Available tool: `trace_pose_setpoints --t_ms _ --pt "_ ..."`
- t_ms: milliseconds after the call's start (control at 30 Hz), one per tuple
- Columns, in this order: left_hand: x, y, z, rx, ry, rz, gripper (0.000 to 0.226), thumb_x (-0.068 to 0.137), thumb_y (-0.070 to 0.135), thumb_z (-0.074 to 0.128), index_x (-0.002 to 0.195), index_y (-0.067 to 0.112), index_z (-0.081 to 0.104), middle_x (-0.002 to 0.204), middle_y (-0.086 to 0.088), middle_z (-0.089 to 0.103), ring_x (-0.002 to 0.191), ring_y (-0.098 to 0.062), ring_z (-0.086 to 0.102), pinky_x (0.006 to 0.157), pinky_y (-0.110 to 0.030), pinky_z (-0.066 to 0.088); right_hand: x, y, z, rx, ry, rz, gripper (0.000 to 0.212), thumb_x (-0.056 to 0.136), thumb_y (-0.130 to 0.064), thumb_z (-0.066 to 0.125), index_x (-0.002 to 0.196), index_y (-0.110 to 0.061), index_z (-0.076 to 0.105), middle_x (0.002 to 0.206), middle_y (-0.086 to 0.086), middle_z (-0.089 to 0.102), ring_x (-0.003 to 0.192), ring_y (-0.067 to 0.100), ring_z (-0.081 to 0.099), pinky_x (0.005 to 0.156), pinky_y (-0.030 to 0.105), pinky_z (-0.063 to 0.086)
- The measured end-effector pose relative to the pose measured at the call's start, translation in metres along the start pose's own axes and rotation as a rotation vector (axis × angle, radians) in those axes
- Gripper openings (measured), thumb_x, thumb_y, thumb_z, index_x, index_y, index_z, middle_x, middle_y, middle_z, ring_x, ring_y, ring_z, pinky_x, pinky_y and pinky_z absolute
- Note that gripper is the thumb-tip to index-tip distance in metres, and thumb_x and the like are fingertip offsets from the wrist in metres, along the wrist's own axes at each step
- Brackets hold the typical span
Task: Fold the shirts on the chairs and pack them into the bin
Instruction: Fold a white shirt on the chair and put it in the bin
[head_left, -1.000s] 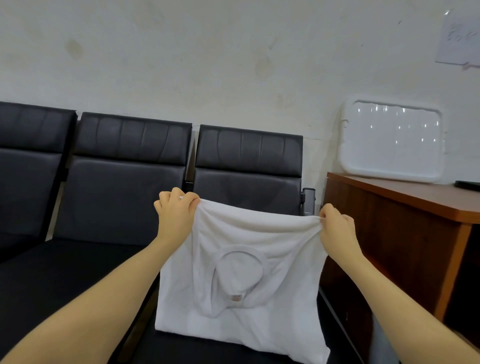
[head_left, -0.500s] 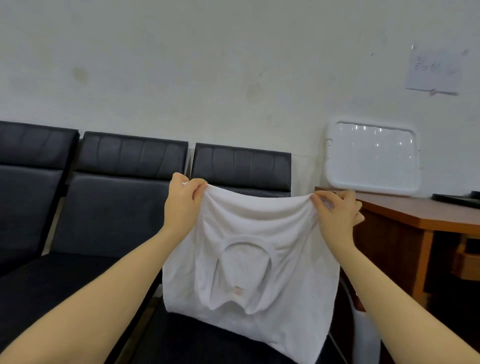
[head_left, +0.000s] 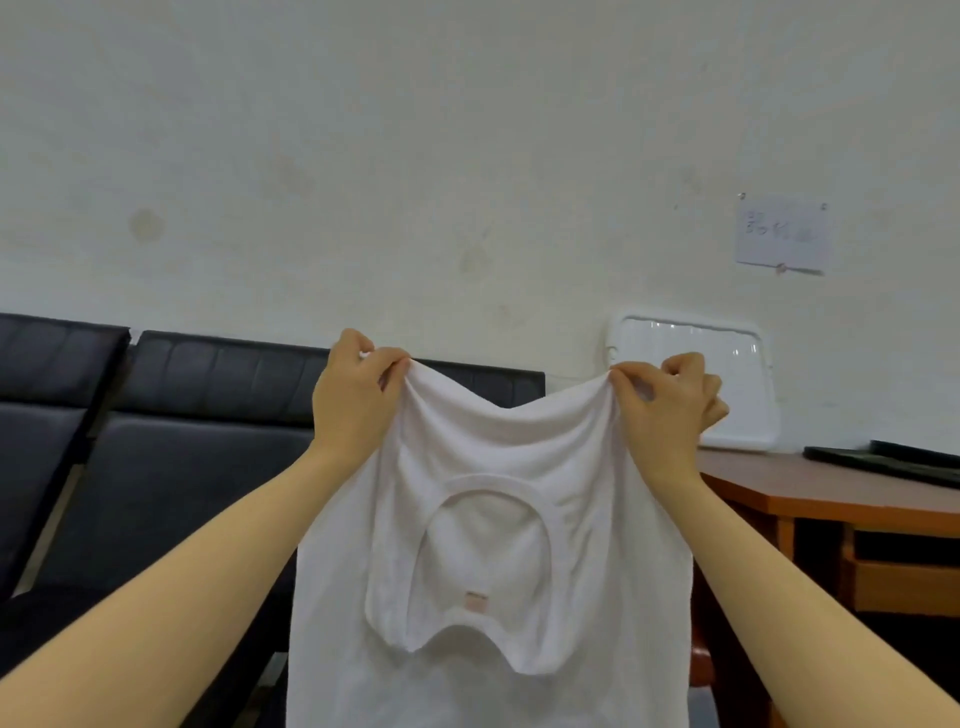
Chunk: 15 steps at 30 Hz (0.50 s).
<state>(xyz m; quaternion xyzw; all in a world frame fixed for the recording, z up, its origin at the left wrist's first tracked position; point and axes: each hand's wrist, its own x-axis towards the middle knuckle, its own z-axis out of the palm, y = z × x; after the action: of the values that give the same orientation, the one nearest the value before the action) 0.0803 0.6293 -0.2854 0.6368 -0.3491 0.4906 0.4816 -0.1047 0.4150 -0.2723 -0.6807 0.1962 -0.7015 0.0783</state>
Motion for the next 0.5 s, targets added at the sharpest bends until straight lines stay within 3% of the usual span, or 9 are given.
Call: trace_pose_setpoints --t_ms 200,367,500 --pt "-0.014 -0.029 0.012 0.131 -0.125 -0.036 0.015 0.093 0.018 0.057 0.095 0.011 0.07 0.094 -0.003 0.044 0.079 -0.019 0.046 0.058 -0.035 0.043 -0.011 0.02 0.016 -0.148 -0.098 -0.102 0.01 0.086 -0.019 0.066 0.082 -0.018 0.075 0.095 0.005 0.04 0.092 0.03 0.038 0.078 0.029 0.012" --pt "-0.079 -0.089 0.039 0.127 -0.393 -0.203 0.018 0.095 0.019 0.052 0.09 0.013 0.068 0.094 -0.001 0.04 0.079 -0.019 0.046 0.07 -0.037 0.048 -0.078 0.071 0.052 -0.387 -0.386 -0.124 0.018 0.09 -0.028 0.057 0.09 -0.018 0.072 0.099 0.006 0.04 0.091 0.028 0.035 0.078 0.035 0.019" --pt "-0.153 -0.132 0.063 0.089 -0.606 -0.323 0.018 0.097 0.012 0.049 0.103 0.006 0.065 0.101 -0.003 0.039 0.082 -0.016 0.048 0.072 -0.015 0.038 -0.144 0.112 0.083 -0.429 -0.676 -0.012 0.023 0.092 -0.037 0.051 0.103 -0.027 0.068 0.102 -0.001 0.034 0.093 0.019 0.027 0.084 0.034 0.019"
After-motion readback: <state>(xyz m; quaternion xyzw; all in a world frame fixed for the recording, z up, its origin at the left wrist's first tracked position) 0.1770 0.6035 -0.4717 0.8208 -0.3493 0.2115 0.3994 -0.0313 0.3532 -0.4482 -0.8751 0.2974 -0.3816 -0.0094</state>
